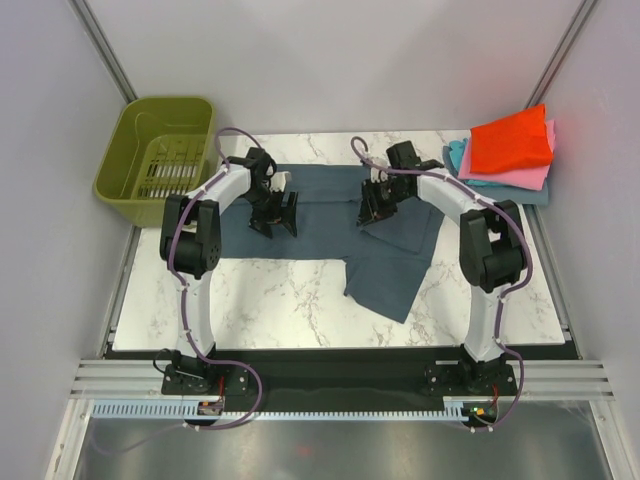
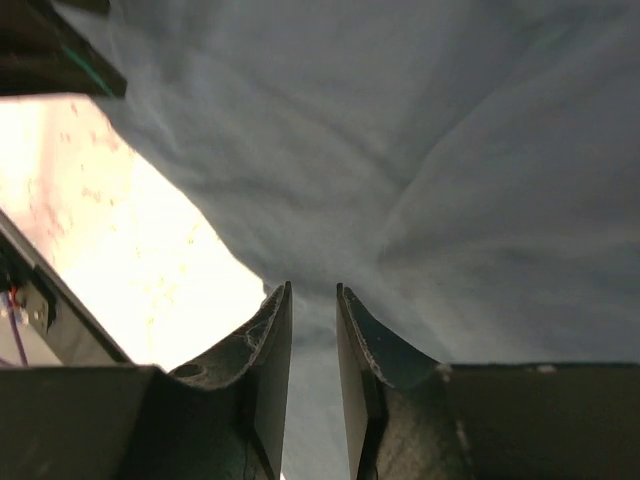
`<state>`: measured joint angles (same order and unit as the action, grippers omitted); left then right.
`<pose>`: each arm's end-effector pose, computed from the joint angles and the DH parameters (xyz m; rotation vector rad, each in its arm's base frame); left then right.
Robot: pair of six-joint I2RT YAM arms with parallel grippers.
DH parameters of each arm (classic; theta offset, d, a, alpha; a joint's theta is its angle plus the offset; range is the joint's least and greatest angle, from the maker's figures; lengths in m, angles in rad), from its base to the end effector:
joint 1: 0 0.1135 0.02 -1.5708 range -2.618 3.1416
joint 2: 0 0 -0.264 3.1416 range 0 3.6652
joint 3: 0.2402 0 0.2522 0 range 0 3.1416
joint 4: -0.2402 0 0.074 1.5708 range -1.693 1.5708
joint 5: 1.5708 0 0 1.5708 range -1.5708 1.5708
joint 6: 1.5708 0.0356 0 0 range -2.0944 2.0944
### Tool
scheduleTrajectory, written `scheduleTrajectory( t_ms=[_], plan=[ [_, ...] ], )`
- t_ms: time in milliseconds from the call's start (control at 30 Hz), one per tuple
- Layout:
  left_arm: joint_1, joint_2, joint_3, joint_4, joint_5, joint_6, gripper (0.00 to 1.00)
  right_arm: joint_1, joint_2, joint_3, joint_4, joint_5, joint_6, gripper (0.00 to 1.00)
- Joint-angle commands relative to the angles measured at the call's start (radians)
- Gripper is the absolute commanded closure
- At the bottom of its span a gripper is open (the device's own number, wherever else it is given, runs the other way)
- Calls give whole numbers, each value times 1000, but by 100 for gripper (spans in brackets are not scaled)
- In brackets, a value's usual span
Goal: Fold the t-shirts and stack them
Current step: Fold the tshirt
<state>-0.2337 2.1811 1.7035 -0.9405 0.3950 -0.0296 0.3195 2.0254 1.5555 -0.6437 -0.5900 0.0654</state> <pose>0.4177 -0.1135 0.1649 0.3490 2.9601 -0.6212 0.3994 0.1530 0.2003 -0.5244 2.6191 0.9133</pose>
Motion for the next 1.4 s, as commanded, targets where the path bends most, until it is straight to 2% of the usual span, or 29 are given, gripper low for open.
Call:
scheduleTrajectory(
  t_ms=[0, 100, 133, 233, 333, 400, 600, 867, 1367],
  plan=[
    [-9, -21, 62, 16, -12, -6, 12, -52, -27, 100, 41, 34, 1, 68],
    [-9, -27, 177, 6, -4, 19, 5, -111, 19, 162, 41, 102, -16, 65],
    [-6, -20, 198, 6, -11, 26, 1, -138, 33, 198, 42, 120, -18, 56],
    [10, 14, 278, 5, -15, 57, 1, -169, 94, 260, 41, 191, -42, 38],
    [17, 68, 344, 9, -141, 57, 1, -201, 147, 316, 47, 259, -58, 30],
    [25, 104, 386, 22, -236, 46, 1, -211, 186, 337, 53, 289, -84, 29],
    [48, 201, 476, 31, -306, 80, 7, -235, 268, 385, 59, 322, -102, 28],
    [66, 269, 513, 19, -312, 88, 6, -257, 331, 422, 59, 340, -107, 28],
    [65, 367, 657, 32, -317, 117, 6, -266, 483, 618, 49, 440, -124, 20]
  ],
)
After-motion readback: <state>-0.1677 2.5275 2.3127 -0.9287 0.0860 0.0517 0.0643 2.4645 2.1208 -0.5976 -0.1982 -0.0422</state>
